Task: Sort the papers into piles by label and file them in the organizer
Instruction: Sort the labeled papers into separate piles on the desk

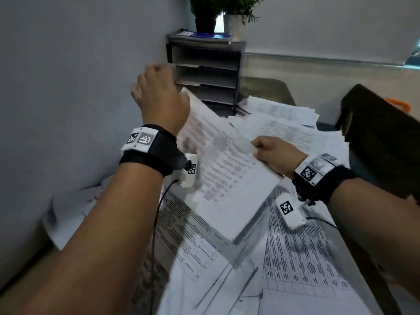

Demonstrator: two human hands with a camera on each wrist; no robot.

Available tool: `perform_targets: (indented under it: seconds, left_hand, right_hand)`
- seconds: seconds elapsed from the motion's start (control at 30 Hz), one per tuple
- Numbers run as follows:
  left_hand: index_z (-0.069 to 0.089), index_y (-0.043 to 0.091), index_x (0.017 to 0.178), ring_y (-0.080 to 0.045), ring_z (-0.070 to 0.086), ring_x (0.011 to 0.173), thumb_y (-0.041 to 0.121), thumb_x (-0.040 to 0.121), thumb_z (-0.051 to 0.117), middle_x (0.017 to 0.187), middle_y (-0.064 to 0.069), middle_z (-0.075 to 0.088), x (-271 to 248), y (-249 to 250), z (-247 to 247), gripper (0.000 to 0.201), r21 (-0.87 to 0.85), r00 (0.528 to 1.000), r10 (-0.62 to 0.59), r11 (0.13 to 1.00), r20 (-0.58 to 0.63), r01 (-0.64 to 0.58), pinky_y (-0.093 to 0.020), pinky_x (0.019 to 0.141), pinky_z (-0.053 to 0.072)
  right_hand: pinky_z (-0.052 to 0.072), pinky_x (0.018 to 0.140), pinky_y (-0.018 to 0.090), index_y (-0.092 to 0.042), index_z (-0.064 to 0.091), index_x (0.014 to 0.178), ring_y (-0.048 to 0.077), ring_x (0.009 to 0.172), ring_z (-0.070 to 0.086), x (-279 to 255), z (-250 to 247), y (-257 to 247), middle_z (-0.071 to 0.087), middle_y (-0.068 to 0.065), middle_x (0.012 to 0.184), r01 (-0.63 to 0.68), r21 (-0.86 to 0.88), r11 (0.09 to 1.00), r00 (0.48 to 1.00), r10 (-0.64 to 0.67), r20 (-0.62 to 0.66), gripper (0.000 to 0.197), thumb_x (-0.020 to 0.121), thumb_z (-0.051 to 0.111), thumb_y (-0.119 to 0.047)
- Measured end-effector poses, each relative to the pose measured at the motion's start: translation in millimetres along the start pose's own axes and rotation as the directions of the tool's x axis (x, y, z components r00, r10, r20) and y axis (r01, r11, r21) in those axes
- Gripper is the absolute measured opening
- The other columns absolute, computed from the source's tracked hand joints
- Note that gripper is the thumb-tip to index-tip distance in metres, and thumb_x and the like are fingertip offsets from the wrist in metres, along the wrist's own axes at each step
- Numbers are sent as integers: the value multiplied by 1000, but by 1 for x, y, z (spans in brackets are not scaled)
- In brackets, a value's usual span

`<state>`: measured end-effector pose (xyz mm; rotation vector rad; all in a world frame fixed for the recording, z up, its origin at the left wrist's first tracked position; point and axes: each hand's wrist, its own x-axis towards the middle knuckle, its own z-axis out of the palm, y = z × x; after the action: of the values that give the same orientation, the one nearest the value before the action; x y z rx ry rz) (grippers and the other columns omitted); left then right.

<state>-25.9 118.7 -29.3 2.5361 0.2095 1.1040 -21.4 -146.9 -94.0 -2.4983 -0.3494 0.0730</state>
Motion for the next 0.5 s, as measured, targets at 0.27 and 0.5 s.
perform_targets:
  seconds: [0.27,0.5]
  left_hand:
    - [49,17,137,-29,52,125,38,93,64,139,-9,51,-29,35,33,51,-267,826,187,963,532,-46,-35,102,41]
    - [59,11,126,-27,61,105,15,96,59,122,-10,65,-82,59,73,30,-200,476,283,955,833,-218,-31,83,49]
  right_hand:
    - [54,71,33,-1,74,95,23,76,73,-23,34,-8,76,2,82,-77,176,981,969,32,245,26,96,62,-24]
    - [48,68,26,-29,65,107,18,94,64,-9,4,54,68,-5,101,-114,-383,917,986,152,72,25,97,51,-11]
